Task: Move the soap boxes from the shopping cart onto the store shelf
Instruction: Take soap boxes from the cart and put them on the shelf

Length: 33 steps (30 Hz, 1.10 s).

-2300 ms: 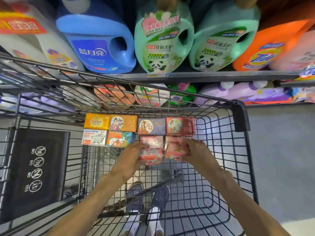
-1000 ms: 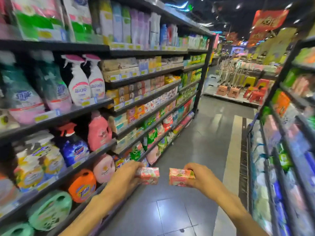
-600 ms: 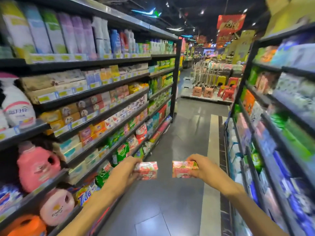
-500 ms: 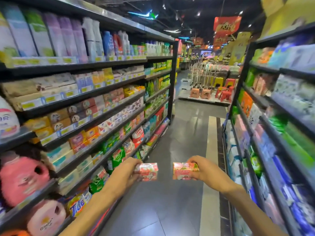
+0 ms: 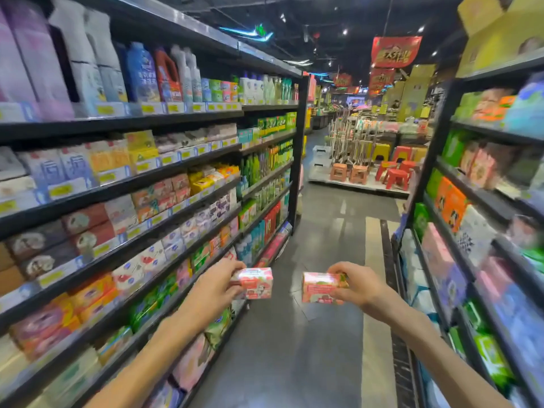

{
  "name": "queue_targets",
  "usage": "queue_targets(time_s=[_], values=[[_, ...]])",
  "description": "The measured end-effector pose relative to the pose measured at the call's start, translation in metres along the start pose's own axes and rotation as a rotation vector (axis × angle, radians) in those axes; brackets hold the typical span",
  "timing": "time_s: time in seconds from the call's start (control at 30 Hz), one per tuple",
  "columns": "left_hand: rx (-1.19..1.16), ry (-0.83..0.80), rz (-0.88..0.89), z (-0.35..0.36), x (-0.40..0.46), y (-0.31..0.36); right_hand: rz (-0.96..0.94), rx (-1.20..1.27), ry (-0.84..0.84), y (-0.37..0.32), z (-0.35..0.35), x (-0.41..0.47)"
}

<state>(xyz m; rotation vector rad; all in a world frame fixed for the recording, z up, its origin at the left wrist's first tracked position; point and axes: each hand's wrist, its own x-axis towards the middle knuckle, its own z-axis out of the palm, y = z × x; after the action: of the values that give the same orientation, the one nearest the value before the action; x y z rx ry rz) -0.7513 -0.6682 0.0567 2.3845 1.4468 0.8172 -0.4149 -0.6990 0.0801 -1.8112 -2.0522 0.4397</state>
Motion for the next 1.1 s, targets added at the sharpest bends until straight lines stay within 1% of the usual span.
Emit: queue_targets(time_s=[0.3,0.47,0.6,0.7,0.8,0.97,1.1], values=[[0.033,0.076,-0.048,0.008,0.178,-0.066,-0.092,0.008,0.015,0.026,-0.038,0.209],[0.092,0.161,-0.121,0.016,0.26,-0.106,-0.238,0.074,-0.032,0.049,-0.034,0.343],[0.133,0.249,-0.259,0.013,0.312,-0.134,-0.38,0.083,-0.078,0.051,-0.029,0.458],[0.164,0.313,-0.392,0.006,0.334,-0.155,-0.477,0.035,-0.142,0.034,-0.025,0.531],[0.208,0.365,-0.503,-0.005,0.342,-0.175,-0.589,0.03,-0.187,0.007,-0.016,0.585],[0.29,0.456,-0.68,-0.021,0.341,-0.208,-0.746,0.073,-0.242,-0.045,0.022,0.648],[0.336,0.503,-0.782,-0.03,0.338,-0.237,-0.859,0.1,-0.282,-0.085,0.058,0.683]])
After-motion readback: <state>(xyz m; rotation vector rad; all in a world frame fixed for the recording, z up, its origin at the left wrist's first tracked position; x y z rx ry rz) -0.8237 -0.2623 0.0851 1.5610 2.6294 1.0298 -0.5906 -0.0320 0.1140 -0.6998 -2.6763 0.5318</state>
